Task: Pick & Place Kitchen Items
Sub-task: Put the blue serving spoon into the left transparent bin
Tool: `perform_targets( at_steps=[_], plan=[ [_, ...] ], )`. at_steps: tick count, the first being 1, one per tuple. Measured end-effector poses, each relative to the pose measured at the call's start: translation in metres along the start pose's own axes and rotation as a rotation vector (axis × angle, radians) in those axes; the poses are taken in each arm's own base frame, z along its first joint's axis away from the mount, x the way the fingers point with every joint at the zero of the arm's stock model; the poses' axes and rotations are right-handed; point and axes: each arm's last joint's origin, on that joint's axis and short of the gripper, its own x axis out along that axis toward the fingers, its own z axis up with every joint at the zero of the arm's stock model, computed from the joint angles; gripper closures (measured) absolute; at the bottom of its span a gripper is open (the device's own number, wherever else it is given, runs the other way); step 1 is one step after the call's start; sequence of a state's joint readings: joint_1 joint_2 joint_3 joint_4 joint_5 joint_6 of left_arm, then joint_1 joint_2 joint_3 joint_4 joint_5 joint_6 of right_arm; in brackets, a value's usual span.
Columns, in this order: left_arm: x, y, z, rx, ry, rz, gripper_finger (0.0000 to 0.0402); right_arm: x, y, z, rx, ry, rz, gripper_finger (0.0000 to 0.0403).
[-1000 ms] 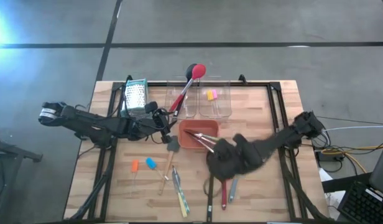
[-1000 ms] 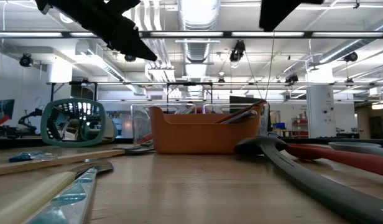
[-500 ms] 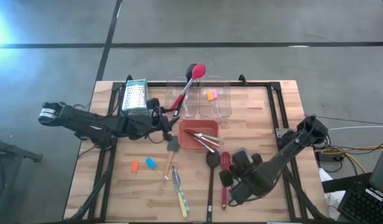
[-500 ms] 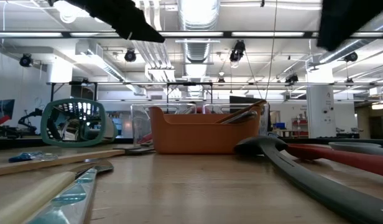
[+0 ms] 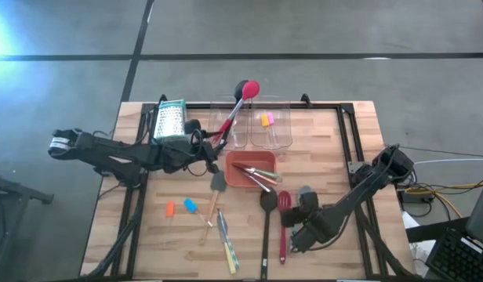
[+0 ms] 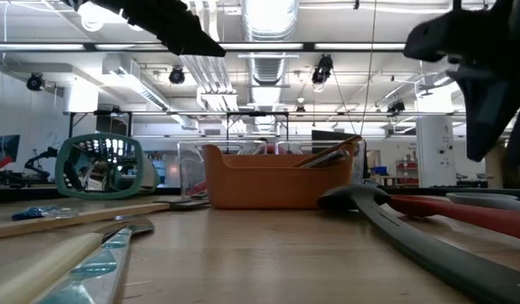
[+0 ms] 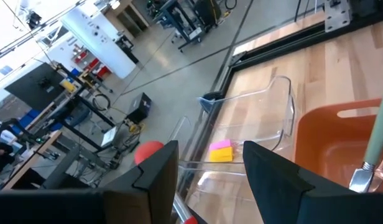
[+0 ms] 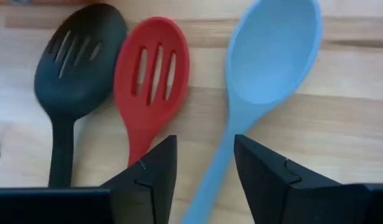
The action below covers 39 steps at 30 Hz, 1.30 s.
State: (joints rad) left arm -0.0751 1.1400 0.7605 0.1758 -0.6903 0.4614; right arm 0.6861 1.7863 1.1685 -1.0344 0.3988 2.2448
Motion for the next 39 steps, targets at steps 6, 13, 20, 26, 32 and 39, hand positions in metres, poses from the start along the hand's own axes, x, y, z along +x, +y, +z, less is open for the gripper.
perform_targets(
  at_steps=[6, 13, 20, 26, 32, 39],
  plan=[
    [0.000, 0.001, 0.000, -0.006, -0.005, 0.004, 0.0216, 0.016, -0.008, -0.004, 0.066, 0.030, 0.010, 0.0228],
    [0.000, 0.000, -0.001, -0.009, -0.001, 0.001, 0.0216, 0.035, -0.016, 0.000, 0.084, 0.025, -0.009, 0.0234],
    [0.001, -0.002, -0.005, -0.011, 0.018, -0.008, 0.0216, 0.053, -0.029, 0.008, 0.096, 0.027, -0.081, 0.0256],
    [0.000, -0.003, -0.008, -0.014, 0.039, -0.018, 0.0216, 0.058, -0.036, 0.011, 0.085, 0.009, -0.117, 0.0288],
    [0.000, -0.004, -0.008, -0.027, 0.046, -0.021, 0.0216, 0.059, -0.040, 0.012, 0.033, 0.000, -0.139, 0.0347],
    [0.000, -0.004, -0.009, -0.025, 0.051, -0.023, 0.0216, 0.056, -0.036, 0.012, -0.040, 0.018, -0.160, 0.0360]
  ],
)
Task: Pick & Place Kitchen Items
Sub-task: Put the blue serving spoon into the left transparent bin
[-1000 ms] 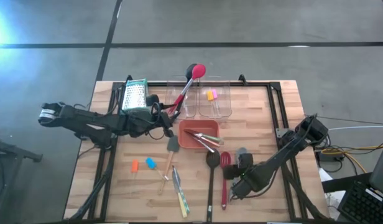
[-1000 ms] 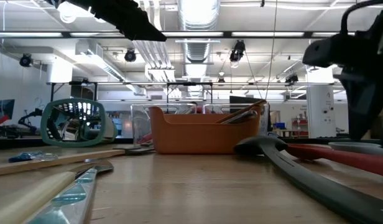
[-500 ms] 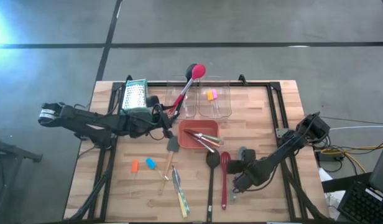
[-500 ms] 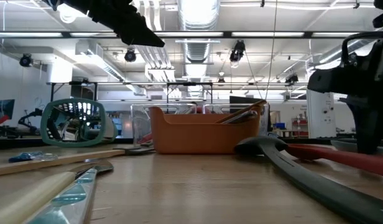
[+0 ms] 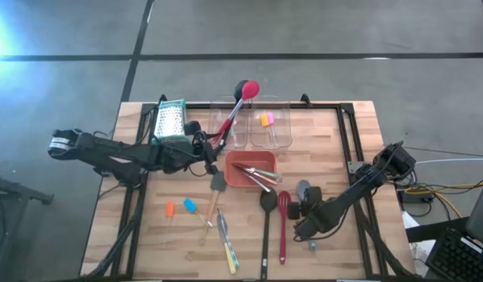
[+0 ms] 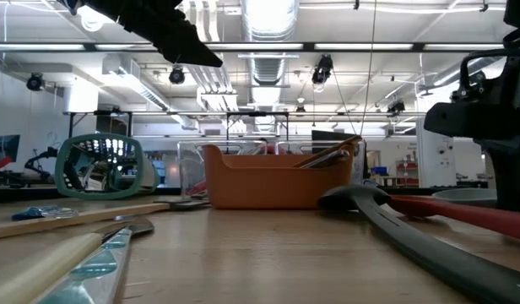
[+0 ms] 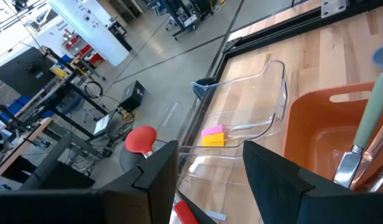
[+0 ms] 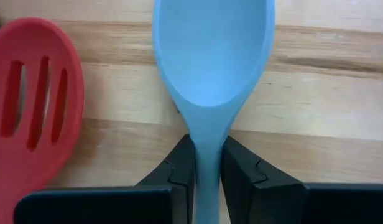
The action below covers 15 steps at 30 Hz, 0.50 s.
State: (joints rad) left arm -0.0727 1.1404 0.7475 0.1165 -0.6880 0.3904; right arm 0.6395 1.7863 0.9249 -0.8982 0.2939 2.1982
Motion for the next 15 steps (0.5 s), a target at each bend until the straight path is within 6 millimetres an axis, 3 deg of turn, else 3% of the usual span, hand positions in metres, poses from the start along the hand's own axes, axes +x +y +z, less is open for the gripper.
perform_targets(
  at_steps=[5, 15],
  plan=[
    [0.000, 0.000, 0.000, -0.003, 0.000, 0.000, 0.0216, -0.020, 0.003, 0.003, -0.088, -0.019, -0.099, 0.0360],
    [0.000, -0.002, -0.003, -0.140, 0.024, -0.017, 0.0216, -0.098, 0.017, 0.019, -0.223, -0.181, -0.119, 0.0361]
  ],
)
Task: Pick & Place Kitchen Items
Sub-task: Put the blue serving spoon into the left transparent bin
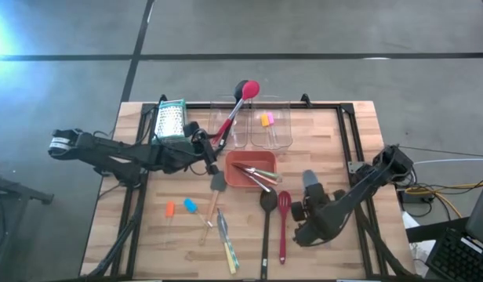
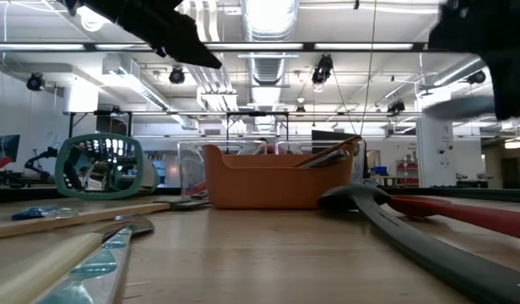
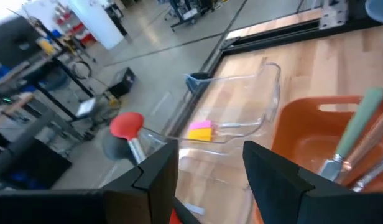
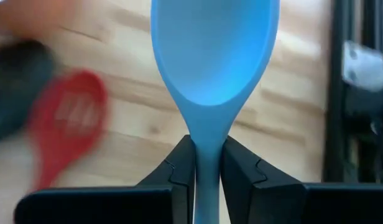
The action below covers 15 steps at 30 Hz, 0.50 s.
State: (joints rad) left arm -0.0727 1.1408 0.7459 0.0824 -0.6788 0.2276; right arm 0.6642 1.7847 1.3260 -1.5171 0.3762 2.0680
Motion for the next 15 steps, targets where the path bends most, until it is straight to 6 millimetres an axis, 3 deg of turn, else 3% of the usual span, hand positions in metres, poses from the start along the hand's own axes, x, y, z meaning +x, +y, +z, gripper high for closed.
perform_targets(
  at_steps=[8, 15],
  plan=[
    [0.000, -0.003, -0.002, -0.028, -0.027, -0.085, 0.0216, -0.048, 0.007, 0.011, -0.085, -0.381, 0.334, 0.0361],
    [0.000, -0.005, 0.001, -0.051, -0.072, -0.143, 0.0216, -0.061, 0.019, 0.015, -0.133, -0.736, 0.511, 0.0361]
  ],
)
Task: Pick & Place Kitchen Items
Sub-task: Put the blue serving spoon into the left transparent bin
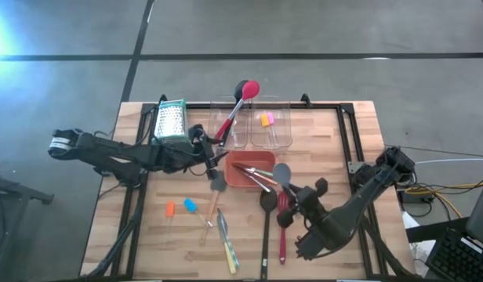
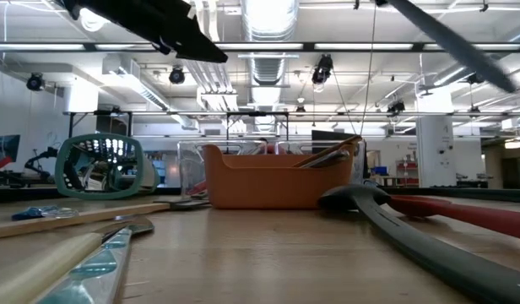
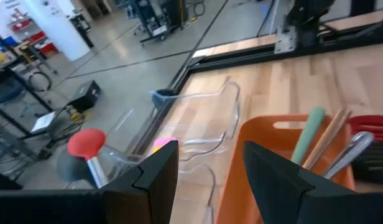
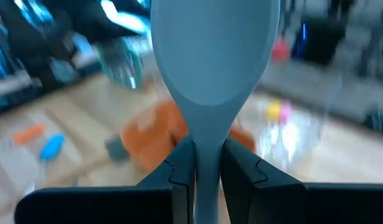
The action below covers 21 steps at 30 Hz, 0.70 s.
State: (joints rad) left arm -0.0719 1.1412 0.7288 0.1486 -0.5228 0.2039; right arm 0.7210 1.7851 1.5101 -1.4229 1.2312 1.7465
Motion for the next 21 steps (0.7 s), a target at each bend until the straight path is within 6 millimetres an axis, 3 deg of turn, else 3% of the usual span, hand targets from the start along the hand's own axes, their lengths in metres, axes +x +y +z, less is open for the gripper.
perform_targets(
  at_steps=[7, 13, 21],
  plan=[
    [0.001, -0.005, 0.002, -0.033, -0.078, -0.133, 0.0216, 0.013, 0.014, 0.012, -0.085, -0.259, 0.005, 0.0361],
    [0.008, -0.017, -0.003, -0.041, -0.096, -0.330, 0.0216, 0.020, 0.016, 0.015, -0.121, -0.259, -0.022, 0.0362],
    [0.027, -0.034, -0.006, -0.054, -0.188, -0.491, 0.0216, 0.014, 0.023, 0.027, -0.126, -0.207, 0.005, 0.0362]
  ],
)
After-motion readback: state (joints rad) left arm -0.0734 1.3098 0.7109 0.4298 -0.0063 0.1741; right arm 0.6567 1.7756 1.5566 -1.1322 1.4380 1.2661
